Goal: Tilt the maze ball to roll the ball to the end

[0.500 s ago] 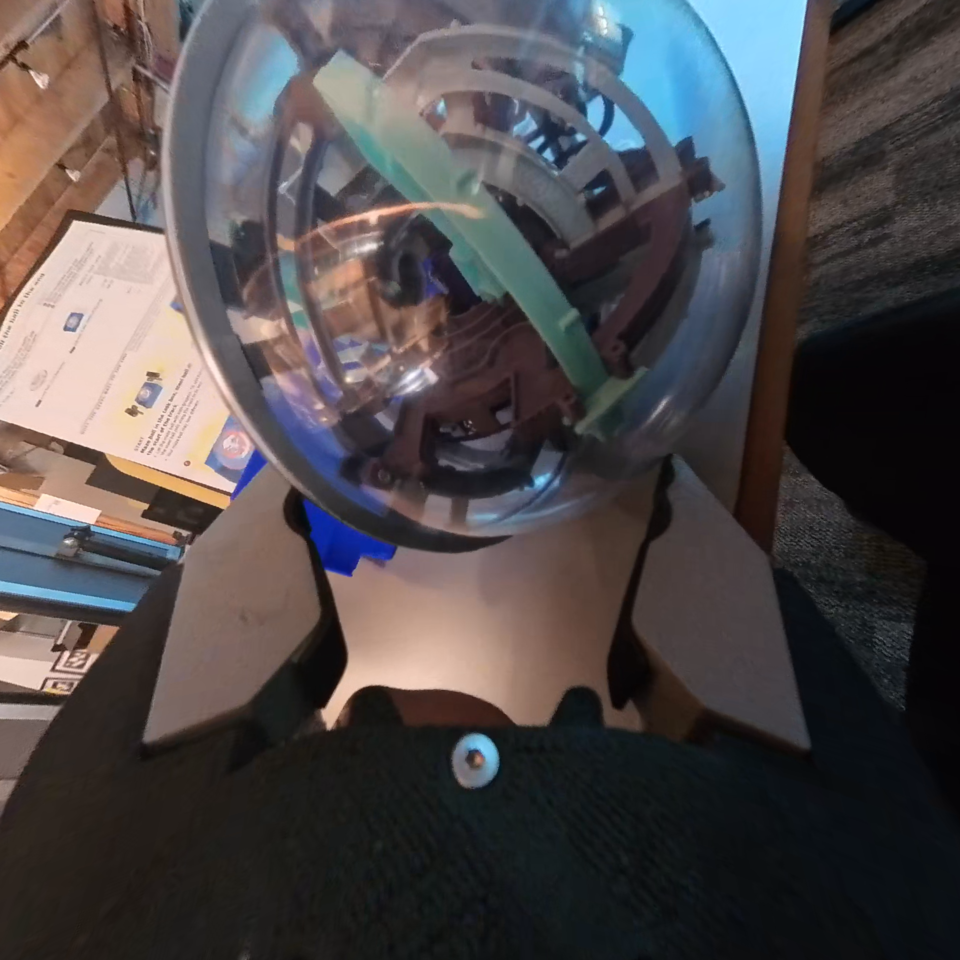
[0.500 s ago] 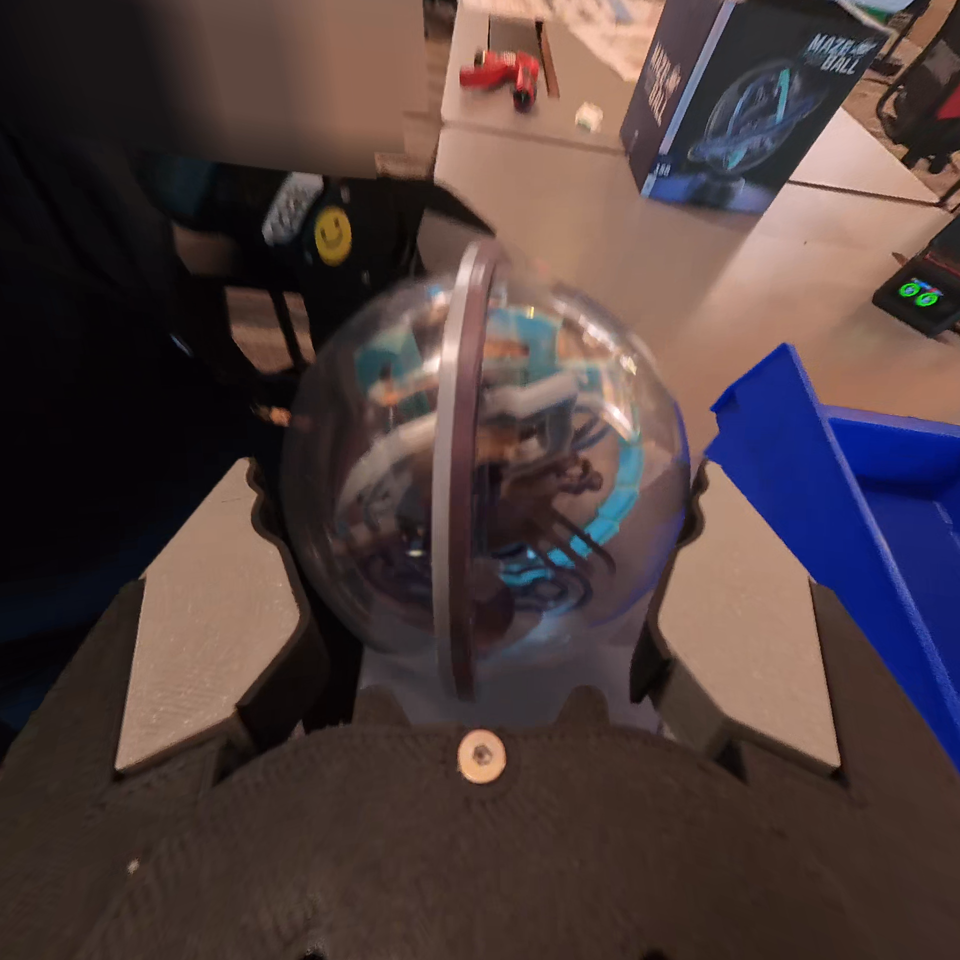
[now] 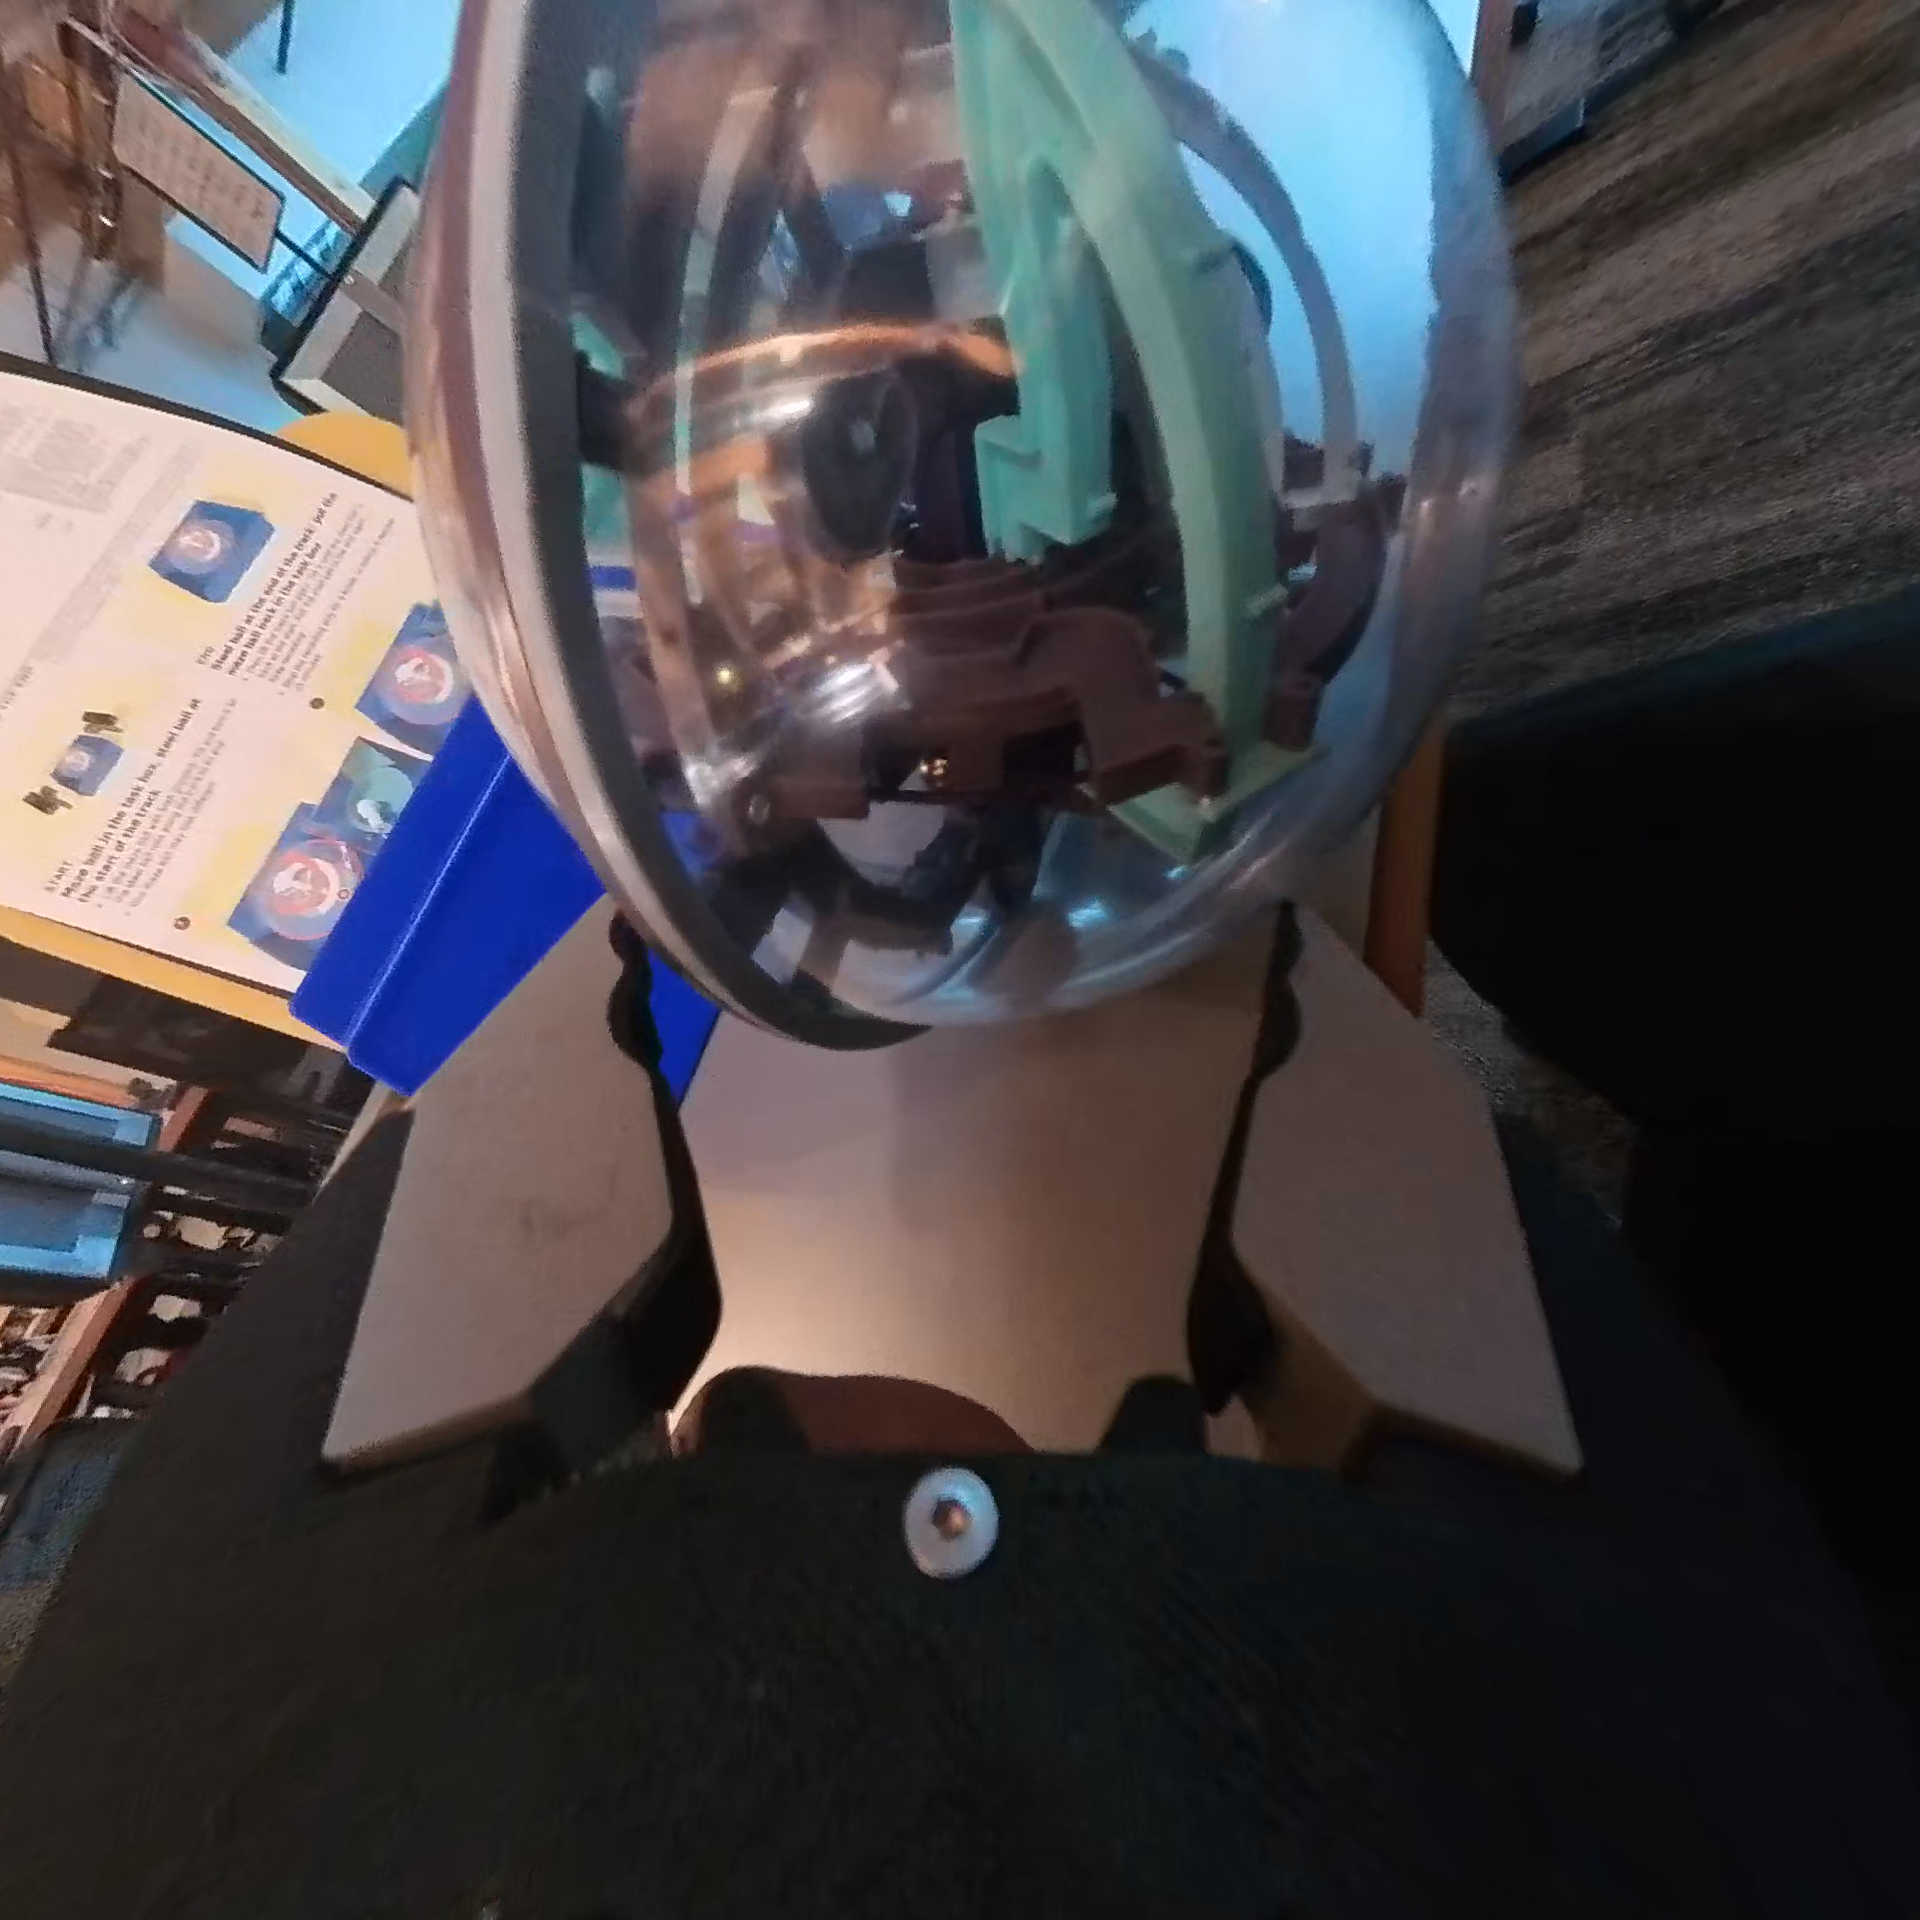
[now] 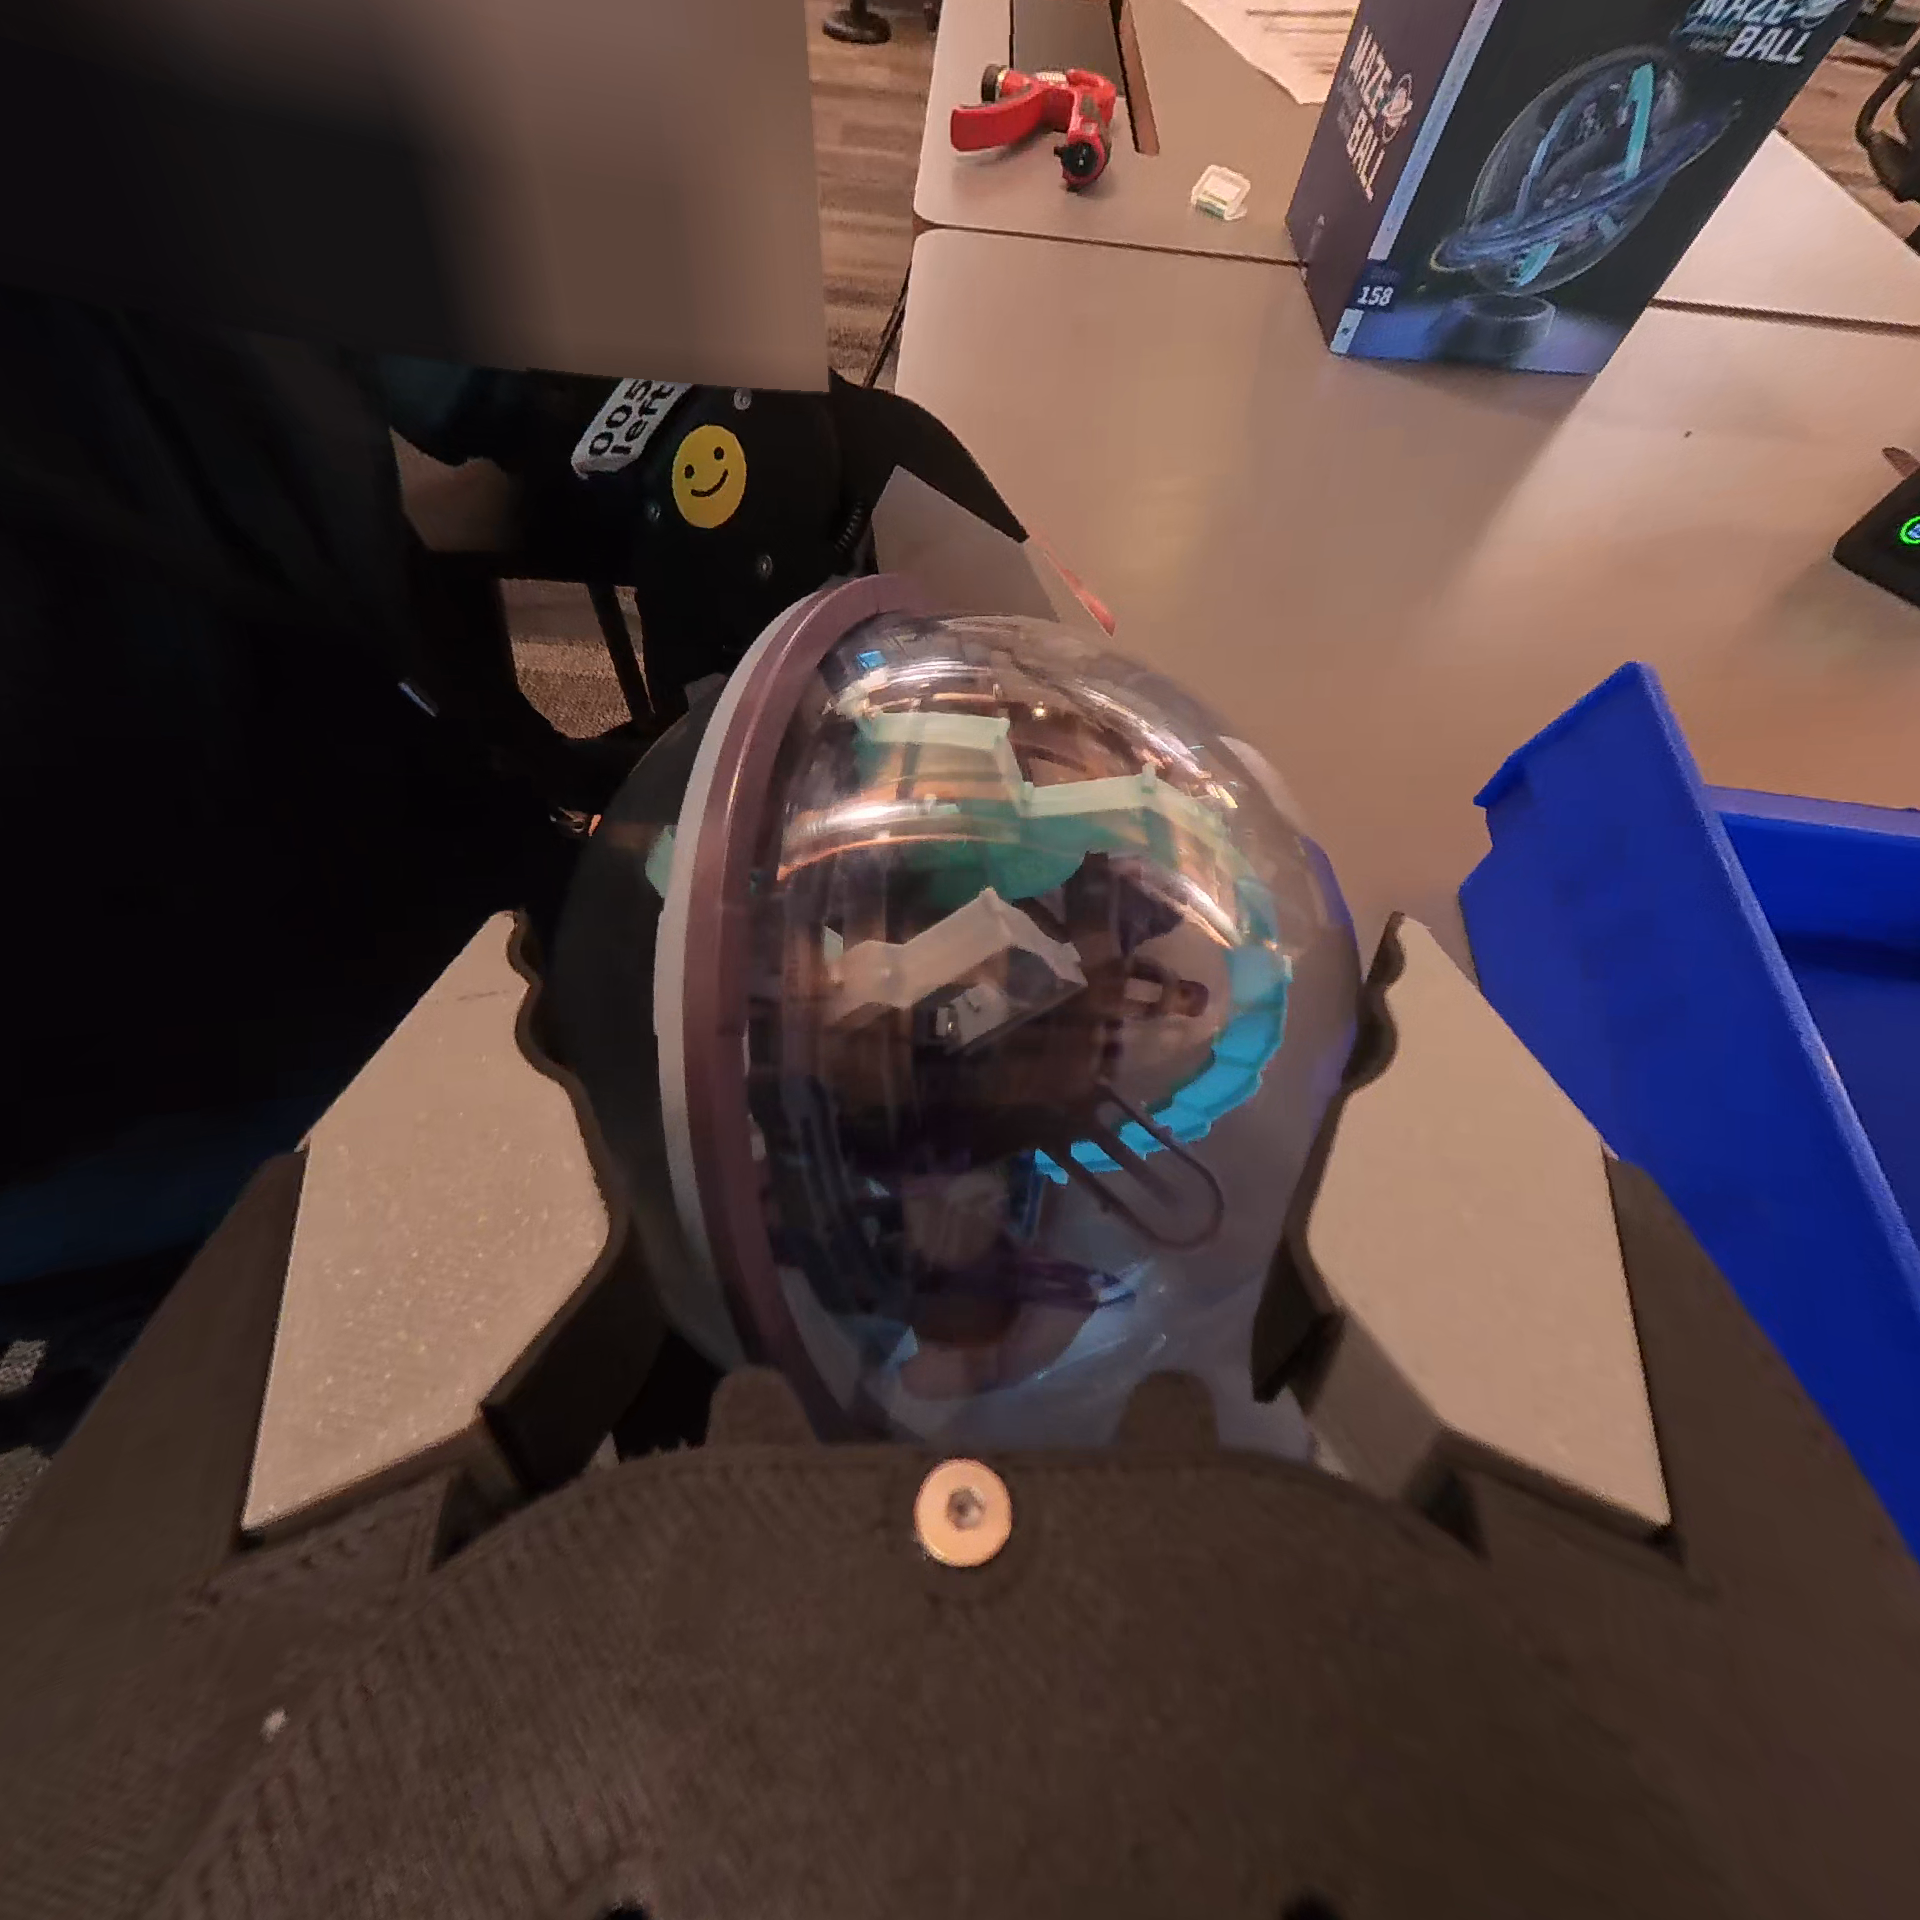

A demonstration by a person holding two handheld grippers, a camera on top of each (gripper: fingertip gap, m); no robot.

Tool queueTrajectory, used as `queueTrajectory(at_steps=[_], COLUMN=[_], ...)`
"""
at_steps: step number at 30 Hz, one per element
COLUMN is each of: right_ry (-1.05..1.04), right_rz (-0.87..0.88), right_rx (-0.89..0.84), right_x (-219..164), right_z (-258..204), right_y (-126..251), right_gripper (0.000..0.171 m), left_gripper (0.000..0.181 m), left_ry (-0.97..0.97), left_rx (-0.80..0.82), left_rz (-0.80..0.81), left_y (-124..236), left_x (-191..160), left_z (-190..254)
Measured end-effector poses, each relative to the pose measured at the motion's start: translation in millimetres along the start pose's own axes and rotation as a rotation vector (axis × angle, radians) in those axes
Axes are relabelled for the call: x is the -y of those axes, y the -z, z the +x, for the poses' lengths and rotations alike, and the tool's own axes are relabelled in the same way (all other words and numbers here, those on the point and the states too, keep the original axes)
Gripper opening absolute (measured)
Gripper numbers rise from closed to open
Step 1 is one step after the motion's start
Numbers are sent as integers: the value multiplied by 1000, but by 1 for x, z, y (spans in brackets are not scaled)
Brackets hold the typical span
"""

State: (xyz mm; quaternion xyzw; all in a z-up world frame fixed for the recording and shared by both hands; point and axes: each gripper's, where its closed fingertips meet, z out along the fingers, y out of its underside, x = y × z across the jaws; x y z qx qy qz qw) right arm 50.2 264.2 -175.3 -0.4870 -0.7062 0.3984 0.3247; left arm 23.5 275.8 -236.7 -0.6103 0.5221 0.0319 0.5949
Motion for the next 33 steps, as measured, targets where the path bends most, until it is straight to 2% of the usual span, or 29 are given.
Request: queueTrajectory(at_steps=[6, 9, 14, 16, 19, 27, 30, 33], right_ry=[12, 16, 4, -1, -3, -17, -13, -17], right_rz=[-6, -19, -34, -44, -63, -69, -88, -102], right_rx=[3, 1, -22, -30, -36, -77, -84, -90], right_x=[-4, -4, -7, -8, -9, -11, -13, -16], right_z=[-1, -1, 1, 2, 3, 10, 9, 9], right_y=[5, 5, 8, 8, 6, 8, 10, 12], right_gripper=[147, 147, 147, 147, 147, 147, 148, 147], left_gripper=[116, 111, 87, 62, 50, 70, 70, 70], left_ry=[-58, -76, -106, -161, -172, 203, 419, 644], left_rx=[-6, -26, -81, -72, 16, 225, 276, 292], left_rz=[38, 49, 36, 4, -85, -263, -233, -120], left_y=[6, 10, 22, 35, 57, 112, 138, 166], left_x=[3, 0, -20, -44, -89, -178, -198, -209], left_z=[6, 7, 4, -5, -38, -134, -163, -185])
